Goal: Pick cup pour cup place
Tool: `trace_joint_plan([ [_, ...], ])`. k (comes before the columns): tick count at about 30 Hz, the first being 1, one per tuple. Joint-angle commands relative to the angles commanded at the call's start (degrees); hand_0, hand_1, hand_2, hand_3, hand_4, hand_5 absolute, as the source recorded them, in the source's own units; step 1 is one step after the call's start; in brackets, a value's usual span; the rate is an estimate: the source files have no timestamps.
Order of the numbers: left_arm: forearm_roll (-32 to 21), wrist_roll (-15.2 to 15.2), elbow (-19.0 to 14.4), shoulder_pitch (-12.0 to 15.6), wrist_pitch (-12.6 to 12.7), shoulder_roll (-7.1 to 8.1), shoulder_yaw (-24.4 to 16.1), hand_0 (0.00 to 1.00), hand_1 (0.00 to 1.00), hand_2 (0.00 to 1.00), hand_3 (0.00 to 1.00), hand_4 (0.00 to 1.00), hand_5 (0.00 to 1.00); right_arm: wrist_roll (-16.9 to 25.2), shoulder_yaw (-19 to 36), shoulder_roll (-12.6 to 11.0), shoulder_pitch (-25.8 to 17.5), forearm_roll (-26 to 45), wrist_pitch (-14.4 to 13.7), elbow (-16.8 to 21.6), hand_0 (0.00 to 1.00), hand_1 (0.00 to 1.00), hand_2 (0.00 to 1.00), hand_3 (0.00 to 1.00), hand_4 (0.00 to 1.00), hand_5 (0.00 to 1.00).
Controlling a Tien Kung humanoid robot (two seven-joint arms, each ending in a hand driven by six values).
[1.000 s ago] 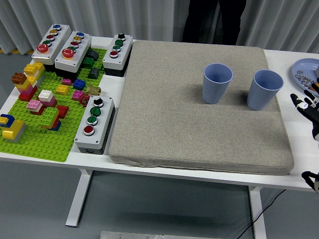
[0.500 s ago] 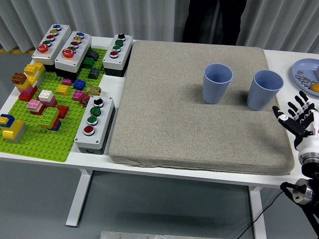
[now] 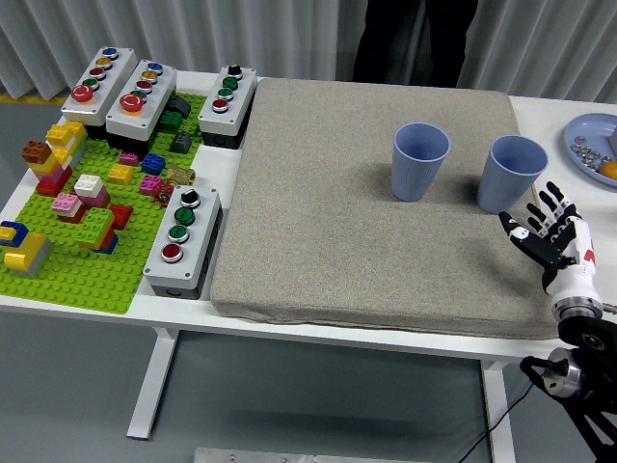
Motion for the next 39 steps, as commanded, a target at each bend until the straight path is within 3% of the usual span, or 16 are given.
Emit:
trace_joint_plan([
  [39, -1.1, -0.1, 0.0, -0.6, 0.0, -0.05, 1.1, 0.768, 0.793, 0.842, 0.752, 0.51, 0.957, -0.2, 0.7, 1.4, 6.0, -0.2, 1.2, -6.0, 0.879, 0.829, 0.908, 0.901, 0.848, 0.282],
])
